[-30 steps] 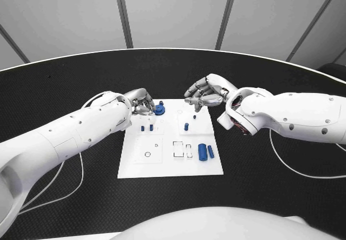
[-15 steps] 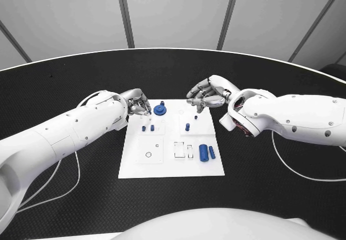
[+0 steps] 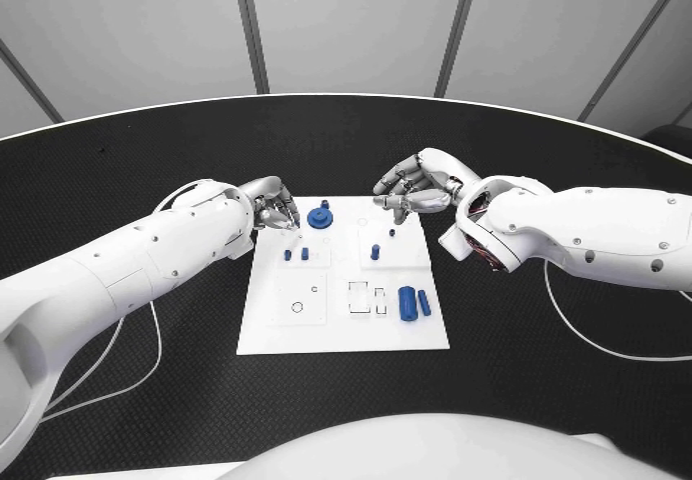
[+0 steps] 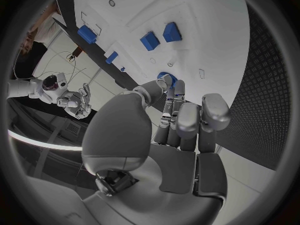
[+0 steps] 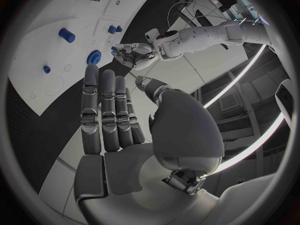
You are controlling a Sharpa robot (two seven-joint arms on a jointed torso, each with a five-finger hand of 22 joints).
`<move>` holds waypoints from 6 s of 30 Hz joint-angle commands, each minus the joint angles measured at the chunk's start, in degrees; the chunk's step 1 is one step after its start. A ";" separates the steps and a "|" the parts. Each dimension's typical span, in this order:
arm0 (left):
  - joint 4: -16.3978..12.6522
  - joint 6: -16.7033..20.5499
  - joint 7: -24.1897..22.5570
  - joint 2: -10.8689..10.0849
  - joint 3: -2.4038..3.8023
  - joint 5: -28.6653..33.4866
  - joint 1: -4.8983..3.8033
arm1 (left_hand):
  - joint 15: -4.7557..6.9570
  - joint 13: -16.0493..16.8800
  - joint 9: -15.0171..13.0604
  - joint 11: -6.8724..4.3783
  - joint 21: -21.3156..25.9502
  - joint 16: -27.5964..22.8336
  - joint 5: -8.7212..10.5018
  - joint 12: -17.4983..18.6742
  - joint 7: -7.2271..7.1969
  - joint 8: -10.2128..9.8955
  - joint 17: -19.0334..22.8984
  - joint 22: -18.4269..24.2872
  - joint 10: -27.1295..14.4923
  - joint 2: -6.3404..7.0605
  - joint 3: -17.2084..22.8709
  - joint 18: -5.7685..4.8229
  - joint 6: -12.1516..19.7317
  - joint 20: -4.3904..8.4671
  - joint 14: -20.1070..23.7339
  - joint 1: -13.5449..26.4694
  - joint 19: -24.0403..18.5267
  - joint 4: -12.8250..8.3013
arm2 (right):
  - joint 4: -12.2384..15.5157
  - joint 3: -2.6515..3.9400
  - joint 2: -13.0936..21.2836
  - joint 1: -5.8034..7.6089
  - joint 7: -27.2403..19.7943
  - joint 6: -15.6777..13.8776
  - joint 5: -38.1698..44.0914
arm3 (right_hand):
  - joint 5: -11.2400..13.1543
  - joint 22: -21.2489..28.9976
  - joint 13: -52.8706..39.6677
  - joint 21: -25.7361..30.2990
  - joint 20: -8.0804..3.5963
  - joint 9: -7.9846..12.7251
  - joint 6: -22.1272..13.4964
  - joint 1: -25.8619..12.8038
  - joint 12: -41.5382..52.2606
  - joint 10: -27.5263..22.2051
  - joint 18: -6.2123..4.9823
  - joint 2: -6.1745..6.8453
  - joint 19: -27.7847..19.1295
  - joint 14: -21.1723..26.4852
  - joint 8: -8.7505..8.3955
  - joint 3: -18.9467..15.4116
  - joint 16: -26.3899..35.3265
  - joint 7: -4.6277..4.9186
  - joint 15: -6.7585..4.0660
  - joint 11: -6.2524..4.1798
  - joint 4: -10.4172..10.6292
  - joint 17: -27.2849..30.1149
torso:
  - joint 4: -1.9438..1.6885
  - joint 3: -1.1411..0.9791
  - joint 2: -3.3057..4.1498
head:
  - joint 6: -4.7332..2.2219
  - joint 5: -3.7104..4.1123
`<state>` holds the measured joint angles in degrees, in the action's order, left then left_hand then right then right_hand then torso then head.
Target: Assemble the parts on the task board
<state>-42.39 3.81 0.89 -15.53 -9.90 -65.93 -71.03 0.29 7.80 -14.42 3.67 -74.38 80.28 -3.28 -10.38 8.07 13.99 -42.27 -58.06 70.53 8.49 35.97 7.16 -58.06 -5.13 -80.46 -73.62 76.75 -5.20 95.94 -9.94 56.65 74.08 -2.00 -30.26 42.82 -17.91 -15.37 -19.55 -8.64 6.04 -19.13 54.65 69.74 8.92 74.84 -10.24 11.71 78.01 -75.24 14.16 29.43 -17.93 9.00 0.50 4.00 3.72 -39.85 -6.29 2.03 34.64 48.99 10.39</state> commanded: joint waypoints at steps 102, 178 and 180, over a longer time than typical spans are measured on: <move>1.19 -1.81 0.40 0.96 -0.04 -0.33 1.16 | 0.22 0.23 -0.13 0.23 -0.32 -0.32 0.27 0.24 0.20 0.13 0.80 0.14 0.33 -0.84 0.10 -0.97 0.06 -0.10 0.02 -0.52 0.24 -0.37 | 0.11 0.00 0.00 0.00 0.05 0.19 0.00 | -0.31 0.11 -0.18 -0.35 0.03 -0.09 -0.14 0.40 0.31 -0.35 -0.13 -0.24 0.13 -0.08 0.30 0.34 0.32 -0.13 -0.09 0.10 0.00 -0.22 | -0.06 0.03 -0.09 | 0.86 0.18; 2.02 -3.96 1.43 1.34 -0.06 -0.60 1.28 | 0.18 0.33 -0.16 0.30 -0.21 -0.43 0.28 0.40 0.29 -0.03 1.38 0.33 0.27 -0.86 0.00 -0.94 0.16 -0.14 0.15 -0.49 0.13 -0.44 | 0.12 -0.01 0.03 0.00 0.11 0.25 0.00 | -0.31 0.18 -0.31 -0.36 0.05 -0.09 -0.18 0.29 0.31 -0.40 -0.13 -0.23 0.10 -0.10 0.32 0.31 0.45 -0.12 -0.08 0.11 0.04 -0.41 | -0.03 -0.05 -0.09 | 1.01 0.28; 2.14 -3.94 1.49 1.26 -0.06 -0.60 1.28 | 0.18 0.33 -0.16 0.30 -0.21 -0.43 0.28 0.40 0.29 -0.03 1.38 0.33 0.27 -0.86 0.00 -0.94 0.16 -0.14 0.15 -0.49 0.13 -0.44 | 0.10 -0.01 0.04 0.00 0.12 0.25 0.00 | -0.31 0.18 -0.31 -0.36 0.05 -0.09 -0.18 0.29 0.31 -0.40 -0.13 -0.23 0.10 -0.10 0.32 0.31 0.45 -0.12 -0.08 0.11 0.04 -0.41 | -0.03 -0.03 -0.10 | 1.01 0.29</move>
<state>-40.28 -0.15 2.36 -14.25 -9.95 -66.54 -69.75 0.29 8.08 -14.52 3.88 -74.37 80.05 -3.28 -10.35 8.07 13.99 -40.95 -57.83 70.74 8.03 35.97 7.16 -58.06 -5.13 -80.46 -74.08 76.75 -5.20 96.05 -9.95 56.69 74.08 -1.88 -30.01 42.82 -17.91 -15.24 -19.80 -8.64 6.04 -19.12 54.65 69.74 8.92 74.83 -10.24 11.71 78.01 -75.24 14.16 29.43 -17.60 9.00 0.50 4.00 3.72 -40.21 -6.30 1.99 34.54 50.00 10.63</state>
